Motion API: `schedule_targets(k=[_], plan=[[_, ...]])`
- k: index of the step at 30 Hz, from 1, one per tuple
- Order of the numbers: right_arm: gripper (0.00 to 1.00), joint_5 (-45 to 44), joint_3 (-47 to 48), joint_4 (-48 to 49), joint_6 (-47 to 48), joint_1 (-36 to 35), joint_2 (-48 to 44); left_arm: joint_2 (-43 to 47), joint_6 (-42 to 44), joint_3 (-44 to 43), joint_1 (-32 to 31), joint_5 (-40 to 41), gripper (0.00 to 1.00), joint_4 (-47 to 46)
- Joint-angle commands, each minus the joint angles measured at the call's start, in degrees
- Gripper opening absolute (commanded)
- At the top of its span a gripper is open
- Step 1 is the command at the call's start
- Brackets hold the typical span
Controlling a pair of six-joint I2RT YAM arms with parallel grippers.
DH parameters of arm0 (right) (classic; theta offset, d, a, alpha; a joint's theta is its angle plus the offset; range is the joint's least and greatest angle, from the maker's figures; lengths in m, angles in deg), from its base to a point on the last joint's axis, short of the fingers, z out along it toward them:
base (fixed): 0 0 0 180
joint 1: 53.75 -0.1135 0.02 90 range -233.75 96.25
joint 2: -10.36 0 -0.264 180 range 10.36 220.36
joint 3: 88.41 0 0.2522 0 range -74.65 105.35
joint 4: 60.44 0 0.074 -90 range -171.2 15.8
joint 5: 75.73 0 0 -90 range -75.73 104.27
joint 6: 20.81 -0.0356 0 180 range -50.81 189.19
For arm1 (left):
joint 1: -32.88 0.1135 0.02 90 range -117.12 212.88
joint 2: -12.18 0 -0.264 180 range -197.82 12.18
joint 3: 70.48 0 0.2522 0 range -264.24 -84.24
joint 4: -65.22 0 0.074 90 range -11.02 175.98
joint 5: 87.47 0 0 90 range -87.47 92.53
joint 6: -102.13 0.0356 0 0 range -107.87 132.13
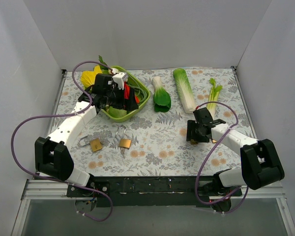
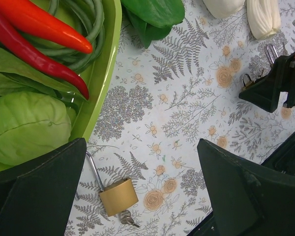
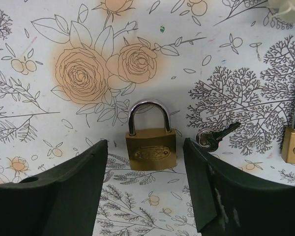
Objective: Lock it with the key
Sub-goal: Place the lock at the center of the board.
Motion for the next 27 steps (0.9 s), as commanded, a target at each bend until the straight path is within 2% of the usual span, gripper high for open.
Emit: schedule_targets(k=[1, 6, 11, 14, 16, 18, 19, 20, 22, 24, 27], plan=[[0.73, -0.51, 2.13, -2.26, -1.41, 0.05, 0.53, 0.97, -0.93, -0.49, 1.86, -2.74, 0.98, 0.95], [0.76, 2.12, 6.24, -3.22, 0.25, -0.30, -1.75, 2.73, -1.11, -0.49, 5.97, -7.48, 0.98, 2.88], [0.85, -0.24, 13.54, -4.81, 5.35, -3.64, -5.53, 5.71, 2.05, 0.57, 14.75, -19.44, 0.98, 7.00], [0.91, -0.42, 17.15, -3.49, 12.18, -4.43, -7.46, 7.30, 7.49, -0.22, 20.12, -24.52, 0.98, 13.13], [0.93, -0.60, 18.21, -2.27, 15.80, -4.43, -9.12, 6.25, 15.91, -0.92, 23.64, -26.56, 0.98, 18.50], [0.94, -2.00, 18.91, -1.12, 18.71, -4.43, -10.54, 5.02, 23.28, -1.28, 26.20, -26.48, 0.98, 27.46], [0.94, -2.18, 19.18, -0.86, 19.41, -4.52, -11.76, 5.01, 31.16, -0.84, 27.08, -26.65, 0.98, 30.19], [0.95, -1.92, 19.70, -1.29, 19.68, -4.43, -12.21, 5.62, 34.89, 0.64, 28.56, -26.57, 0.98, 33.44], [0.97, -2.71, 20.76, -3.48, 19.51, -4.43, -13.17, 8.51, 40.00, 2.84, 28.84, -24.03, 0.98, 33.82], [0.97, 0.27, 20.15, -3.67, 22.29, -4.26, -14.14, 9.58, 38.63, 5.84, 28.58, -19.21, 0.98, 29.70], [0.96, 5.63, 19.09, -3.75, 21.71, -4.26, -15.20, 9.23, 39.41, 6.54, 28.32, -21.10, 0.98, 30.74]])
